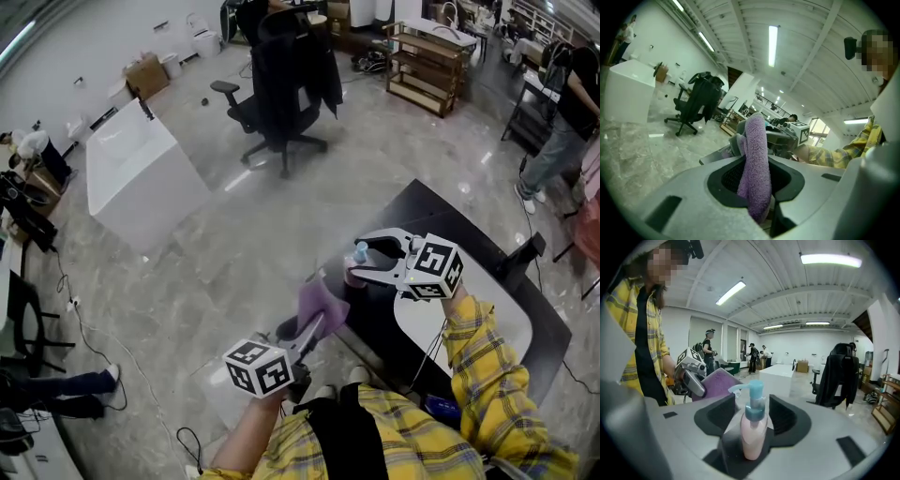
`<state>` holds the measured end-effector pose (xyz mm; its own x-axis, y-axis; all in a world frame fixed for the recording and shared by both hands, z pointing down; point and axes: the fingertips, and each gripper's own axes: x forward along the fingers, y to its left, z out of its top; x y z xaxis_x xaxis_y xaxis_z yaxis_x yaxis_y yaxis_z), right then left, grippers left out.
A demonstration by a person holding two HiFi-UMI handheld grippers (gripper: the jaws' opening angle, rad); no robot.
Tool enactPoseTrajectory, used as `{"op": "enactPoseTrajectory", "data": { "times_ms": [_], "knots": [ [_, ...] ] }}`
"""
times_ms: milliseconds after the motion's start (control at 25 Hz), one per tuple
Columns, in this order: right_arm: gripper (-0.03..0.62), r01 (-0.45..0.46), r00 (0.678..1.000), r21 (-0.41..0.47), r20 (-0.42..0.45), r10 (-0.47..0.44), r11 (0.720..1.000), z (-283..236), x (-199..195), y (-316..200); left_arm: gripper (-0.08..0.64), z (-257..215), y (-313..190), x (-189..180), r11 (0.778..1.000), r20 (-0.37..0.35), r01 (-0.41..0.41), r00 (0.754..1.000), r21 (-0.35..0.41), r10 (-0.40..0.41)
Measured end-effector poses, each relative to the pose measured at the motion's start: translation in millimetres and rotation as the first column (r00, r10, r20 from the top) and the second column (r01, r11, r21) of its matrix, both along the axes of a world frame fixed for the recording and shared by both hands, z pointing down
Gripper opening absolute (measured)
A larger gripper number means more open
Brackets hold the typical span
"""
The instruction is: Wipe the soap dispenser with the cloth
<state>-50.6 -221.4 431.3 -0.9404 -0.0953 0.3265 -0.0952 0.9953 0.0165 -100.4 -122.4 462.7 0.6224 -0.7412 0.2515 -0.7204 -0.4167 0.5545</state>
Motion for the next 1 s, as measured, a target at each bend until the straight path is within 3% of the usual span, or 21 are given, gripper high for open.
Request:
{"op": "enactPoseTrajectory", "data": {
  "times_ms": [200, 400, 600, 760, 1000],
  "knots": [
    [0.129, 0.001, 1.000, 0.002, 0.024, -0.001, 1.000, 1.8, -3.3, -5.6, 0.075, 2.6, 1.1, 3.8, 1.000, -0.001, -0.009, 1.000, 0.003, 0.009],
    [0.121, -0.034, 0.999, -0.021, 0.020, 0.034, 0.999, 1.0, -3.4, -5.9, 0.077, 3.8, -1.4, 7.2, 1.000, -0.002, -0.013, 1.000, 0.002, 0.013],
    [0.121, -0.147, 0.988, -0.018, 0.032, 0.148, 0.989, -0.1, -1.0, -8.4, 0.077, 4.7, -6.9, 9.6, 1.000, -0.008, -0.010, 1.000, -0.003, 0.010],
    [0.121, -0.282, 0.957, -0.025, 0.058, 0.283, 0.959, -0.9, 1.0, -9.2, 0.077, 2.8, -11.1, 12.3, 1.000, -0.011, -0.022, 1.000, 0.001, 0.022],
    [0.121, -0.478, 0.875, -0.040, 0.071, 0.479, 0.878, -0.7, 6.9, -13.8, 0.077, 0.6, -13.4, 16.5, 0.999, -0.014, -0.034, 0.999, 0.004, 0.034]
  ]
}}
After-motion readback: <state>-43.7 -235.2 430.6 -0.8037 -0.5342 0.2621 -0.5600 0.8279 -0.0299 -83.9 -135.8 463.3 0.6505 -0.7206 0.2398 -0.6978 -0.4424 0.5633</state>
